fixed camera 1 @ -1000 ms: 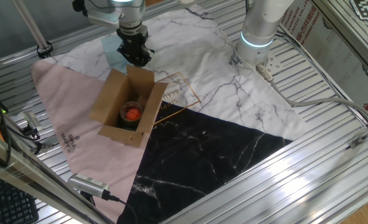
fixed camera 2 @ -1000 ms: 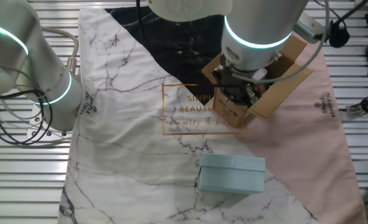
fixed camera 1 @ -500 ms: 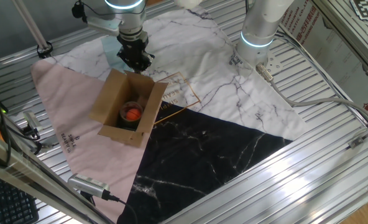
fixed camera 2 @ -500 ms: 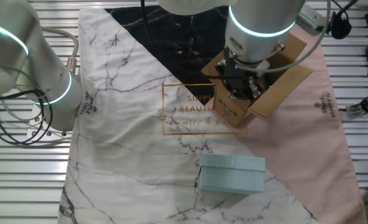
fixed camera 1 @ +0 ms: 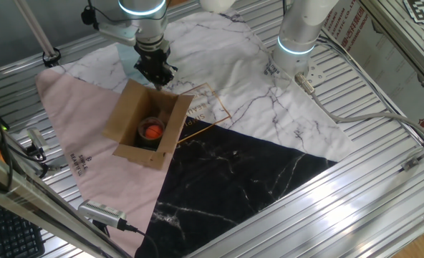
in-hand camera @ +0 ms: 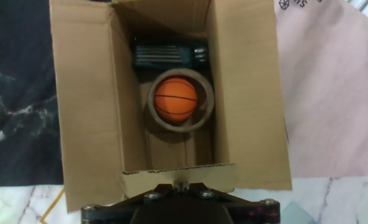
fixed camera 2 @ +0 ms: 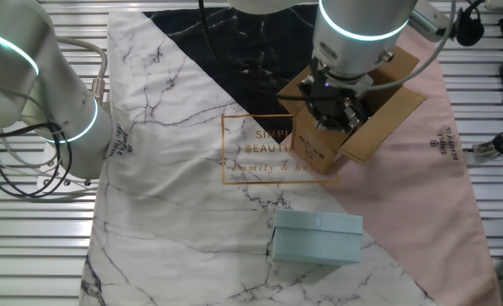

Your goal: Cover the box

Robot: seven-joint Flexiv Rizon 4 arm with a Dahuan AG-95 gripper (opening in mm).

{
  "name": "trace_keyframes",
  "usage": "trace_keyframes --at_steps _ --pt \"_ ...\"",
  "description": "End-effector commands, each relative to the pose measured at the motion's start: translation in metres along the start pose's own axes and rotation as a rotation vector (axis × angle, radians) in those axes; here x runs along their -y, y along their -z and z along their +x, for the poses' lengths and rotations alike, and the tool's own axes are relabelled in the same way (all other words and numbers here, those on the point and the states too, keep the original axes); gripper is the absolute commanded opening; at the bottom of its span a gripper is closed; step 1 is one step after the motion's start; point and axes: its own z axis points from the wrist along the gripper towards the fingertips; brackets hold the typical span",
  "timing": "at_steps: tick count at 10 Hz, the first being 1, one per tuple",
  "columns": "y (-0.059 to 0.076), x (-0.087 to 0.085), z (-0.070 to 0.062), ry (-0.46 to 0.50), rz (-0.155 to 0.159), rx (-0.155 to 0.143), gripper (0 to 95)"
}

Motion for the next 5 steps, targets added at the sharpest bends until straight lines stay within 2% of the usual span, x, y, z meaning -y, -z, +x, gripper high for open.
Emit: trace_keyframes --at_steps 1,5 --pt "-0.0004 0.0 -0.0025 -0.001 0.0 -0.001 0.0" --pt "-0.0012 0.0004 -0.0122 -0.011 -0.003 -0.005 0.0"
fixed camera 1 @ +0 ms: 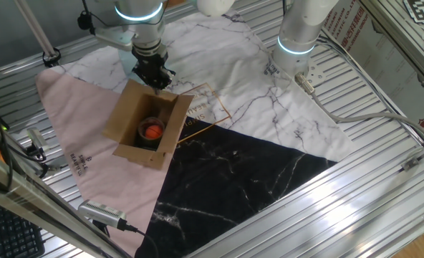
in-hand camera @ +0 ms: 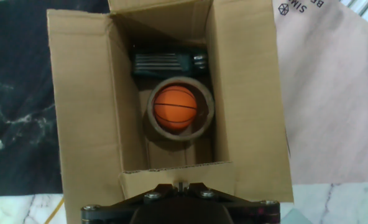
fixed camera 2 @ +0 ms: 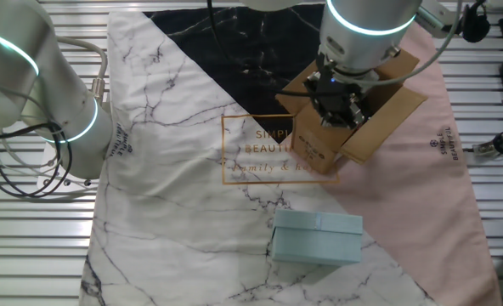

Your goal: Cover the box

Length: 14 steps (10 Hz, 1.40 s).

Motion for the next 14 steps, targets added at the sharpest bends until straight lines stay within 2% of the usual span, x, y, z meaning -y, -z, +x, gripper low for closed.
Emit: trace_keyframes --at_steps 1,10,14 --pt "-0.002 -0.001 -0.003 -0.005 0.001 0.0 0.0" --pt "-0.007 -0.005 -0.019 -0.02 0.008 -0.006 0.0" --pt "-0.012 -0.003 -0.02 -0.02 0.014 -0.008 0.0"
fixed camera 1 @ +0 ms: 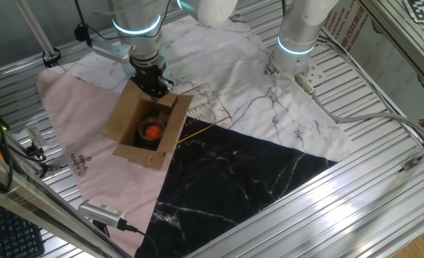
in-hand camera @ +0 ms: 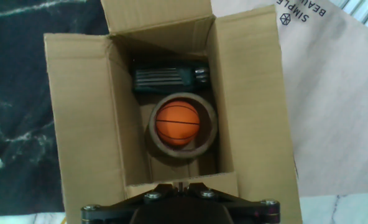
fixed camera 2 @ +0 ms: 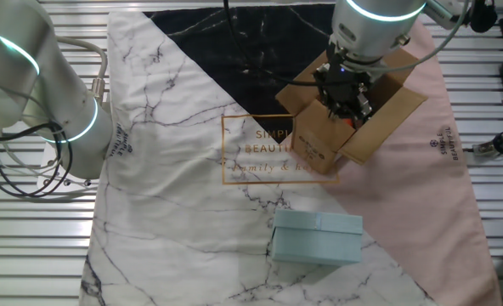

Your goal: Cover the box

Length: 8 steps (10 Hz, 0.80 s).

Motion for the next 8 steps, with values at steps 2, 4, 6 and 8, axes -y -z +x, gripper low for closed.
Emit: trace_keyframes --at_steps 2,4,6,8 --pt "-0.0034 0.002 0.0002 -0.002 0.007 0.0 0.0" --pt "-0.0059 0.0032 0.0 -0.003 0.009 -0.002 0.0" --pt "-0.0086 0.0045 -0.0002 -0.005 0.009 -0.003 0.0" --pt "-0.0115 0.0058 -0.0003 -0.005 0.007 -0.005 0.0"
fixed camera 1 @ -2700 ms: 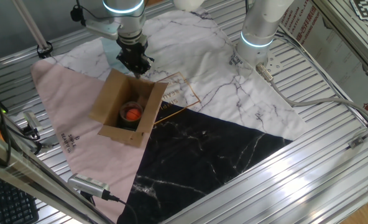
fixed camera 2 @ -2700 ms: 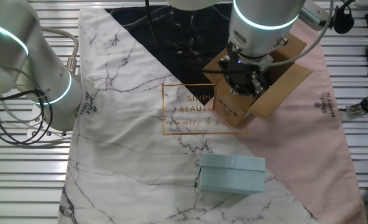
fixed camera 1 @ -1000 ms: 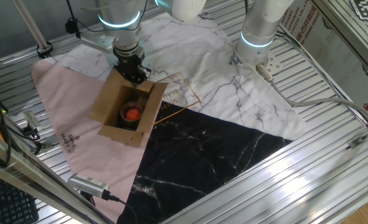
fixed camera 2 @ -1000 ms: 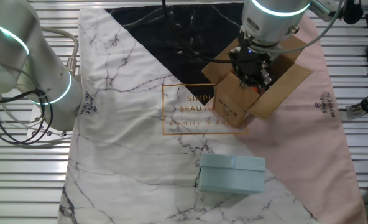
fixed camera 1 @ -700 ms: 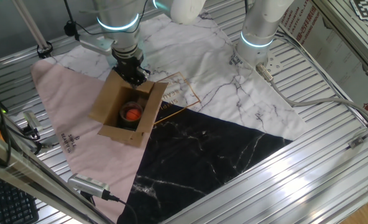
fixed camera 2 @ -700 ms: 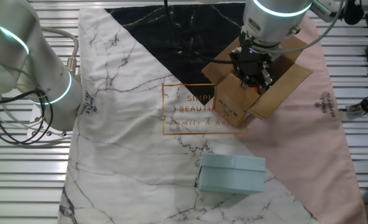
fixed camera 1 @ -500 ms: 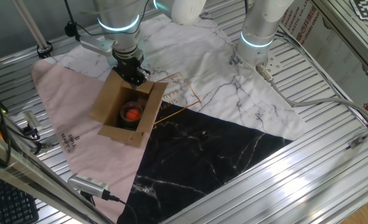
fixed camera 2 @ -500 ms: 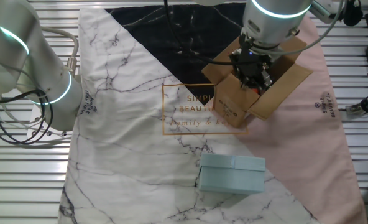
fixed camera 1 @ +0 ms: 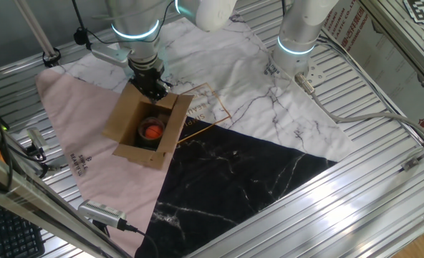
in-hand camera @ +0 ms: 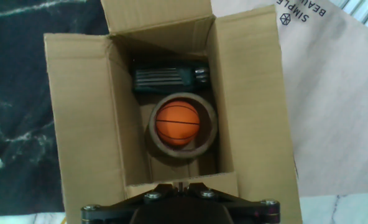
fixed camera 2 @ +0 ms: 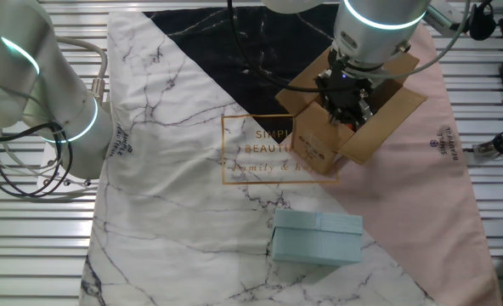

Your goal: Cover the box

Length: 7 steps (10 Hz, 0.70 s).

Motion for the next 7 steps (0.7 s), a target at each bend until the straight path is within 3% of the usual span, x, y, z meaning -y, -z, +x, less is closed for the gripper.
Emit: trace_keyframes --at_steps 1,7 --pt "-0.003 0.002 0.0 0.0 0.0 -0.003 0.0" --pt "-0.013 0.006 -0.001 -0.013 -0.01 -0.018 0.0"
